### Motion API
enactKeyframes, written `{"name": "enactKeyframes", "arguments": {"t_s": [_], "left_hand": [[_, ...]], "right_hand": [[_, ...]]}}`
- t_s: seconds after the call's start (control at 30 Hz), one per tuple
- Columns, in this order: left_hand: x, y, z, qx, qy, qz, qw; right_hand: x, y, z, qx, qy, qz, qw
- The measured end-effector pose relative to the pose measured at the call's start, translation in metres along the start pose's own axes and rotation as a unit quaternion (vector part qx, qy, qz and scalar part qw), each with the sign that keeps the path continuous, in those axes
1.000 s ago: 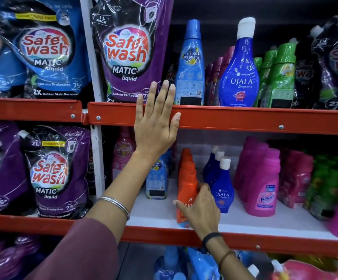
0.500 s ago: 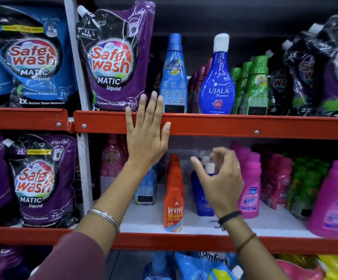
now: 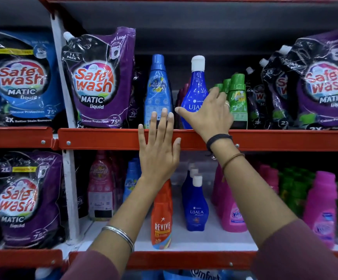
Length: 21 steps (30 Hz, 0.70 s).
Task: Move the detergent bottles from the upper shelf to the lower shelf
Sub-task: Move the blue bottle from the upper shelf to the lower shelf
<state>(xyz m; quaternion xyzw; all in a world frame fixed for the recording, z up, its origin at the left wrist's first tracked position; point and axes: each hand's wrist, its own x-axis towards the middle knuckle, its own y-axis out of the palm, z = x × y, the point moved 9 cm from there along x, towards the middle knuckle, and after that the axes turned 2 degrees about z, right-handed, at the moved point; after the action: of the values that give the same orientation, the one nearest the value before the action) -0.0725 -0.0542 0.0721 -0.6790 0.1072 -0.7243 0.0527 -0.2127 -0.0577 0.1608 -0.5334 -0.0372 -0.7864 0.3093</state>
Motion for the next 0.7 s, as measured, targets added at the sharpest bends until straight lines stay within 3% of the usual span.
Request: {"name": "enactKeyframes", "arguments": {"t_s": [0.17,0.47,0.7], "left_hand": [[0.000,0.001,0.000,-0.002,0.007,-0.009,1.000],[-0.001,0.001,-0.001,0.003,0.013,-0.024,1.000],[-0.007,-0.001,-0.004,-0.016,0.040,-0.037,0.998]], "right_hand": [[0.001,-0.009,-0.001,0.027,-0.001,-0.007,1.000],[-0.014,-0.067,-0.009,0.167,-0.035,-0.098,0.980],[-0.059,-0.068,-0.041,0.173,0.006,-0.015,0.985]]}}
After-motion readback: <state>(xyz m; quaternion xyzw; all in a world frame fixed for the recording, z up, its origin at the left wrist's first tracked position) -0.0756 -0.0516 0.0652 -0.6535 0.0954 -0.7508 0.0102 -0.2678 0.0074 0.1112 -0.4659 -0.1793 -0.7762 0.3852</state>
